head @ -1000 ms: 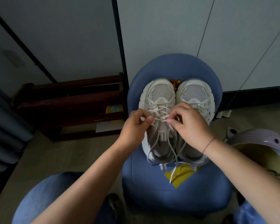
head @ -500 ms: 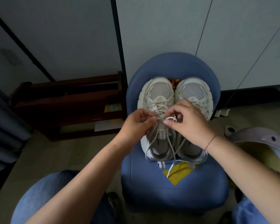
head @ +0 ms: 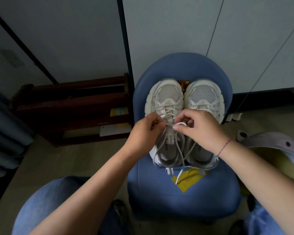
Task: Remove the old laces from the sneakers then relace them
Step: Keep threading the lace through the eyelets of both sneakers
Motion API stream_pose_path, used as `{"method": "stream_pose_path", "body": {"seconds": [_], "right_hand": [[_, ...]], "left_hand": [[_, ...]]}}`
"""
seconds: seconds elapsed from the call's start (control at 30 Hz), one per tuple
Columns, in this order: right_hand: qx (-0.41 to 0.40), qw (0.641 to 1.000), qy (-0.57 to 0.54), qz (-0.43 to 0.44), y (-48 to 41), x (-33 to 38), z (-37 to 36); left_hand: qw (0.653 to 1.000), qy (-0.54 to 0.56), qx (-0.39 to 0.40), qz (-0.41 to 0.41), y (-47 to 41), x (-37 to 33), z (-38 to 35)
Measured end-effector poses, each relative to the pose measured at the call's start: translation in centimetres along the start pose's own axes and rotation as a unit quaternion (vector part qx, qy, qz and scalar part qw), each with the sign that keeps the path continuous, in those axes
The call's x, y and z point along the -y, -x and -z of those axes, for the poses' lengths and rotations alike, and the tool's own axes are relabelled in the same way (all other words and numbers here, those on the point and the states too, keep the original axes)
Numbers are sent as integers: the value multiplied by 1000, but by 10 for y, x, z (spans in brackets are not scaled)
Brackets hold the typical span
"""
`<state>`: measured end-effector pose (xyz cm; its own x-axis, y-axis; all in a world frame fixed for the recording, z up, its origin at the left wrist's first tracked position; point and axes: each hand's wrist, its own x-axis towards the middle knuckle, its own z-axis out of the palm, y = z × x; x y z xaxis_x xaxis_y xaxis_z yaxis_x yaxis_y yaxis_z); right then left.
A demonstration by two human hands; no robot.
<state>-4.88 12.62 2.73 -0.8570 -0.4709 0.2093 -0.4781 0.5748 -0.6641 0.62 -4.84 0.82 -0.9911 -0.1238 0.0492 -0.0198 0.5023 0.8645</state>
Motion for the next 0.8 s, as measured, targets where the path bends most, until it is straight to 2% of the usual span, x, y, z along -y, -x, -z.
{"method": "stream_pose_path", "body": {"seconds": [0.07, 0.13, 0.23, 0.3, 0.37, 0.47, 0.53, 0.63, 0.8], "right_hand": [[5, 1000, 17, 1, -1, 1, -1], [26, 1000, 13, -8, -2, 1, 2], [60, 998, -2, -29, -4, -1, 10], [64, 997, -19, -38, -4, -2, 12], [59, 997, -31, -39, -4, -2, 11], [44, 998, -22, -28, -2, 0, 8], [22, 1000, -1, -17, -1, 2, 4], [3, 999, 33, -2, 0, 4, 0], [49, 998, 34, -18, -3, 2, 8]], "left_hand": [[1000, 5, -10, 9, 0, 1, -2], [995, 64, -42, 60, 1, 0, -4], [960, 211, -79, 168, 1, -4, -2], [948, 247, -63, 189, 0, -4, 2], [962, 223, -36, 155, 0, -4, 3], [992, 101, -21, 68, -1, -2, 1], [999, 31, -20, 24, -2, 2, 0], [999, 21, -35, 6, -2, 3, 0], [997, 52, -55, 33, 4, -3, -3]]}}
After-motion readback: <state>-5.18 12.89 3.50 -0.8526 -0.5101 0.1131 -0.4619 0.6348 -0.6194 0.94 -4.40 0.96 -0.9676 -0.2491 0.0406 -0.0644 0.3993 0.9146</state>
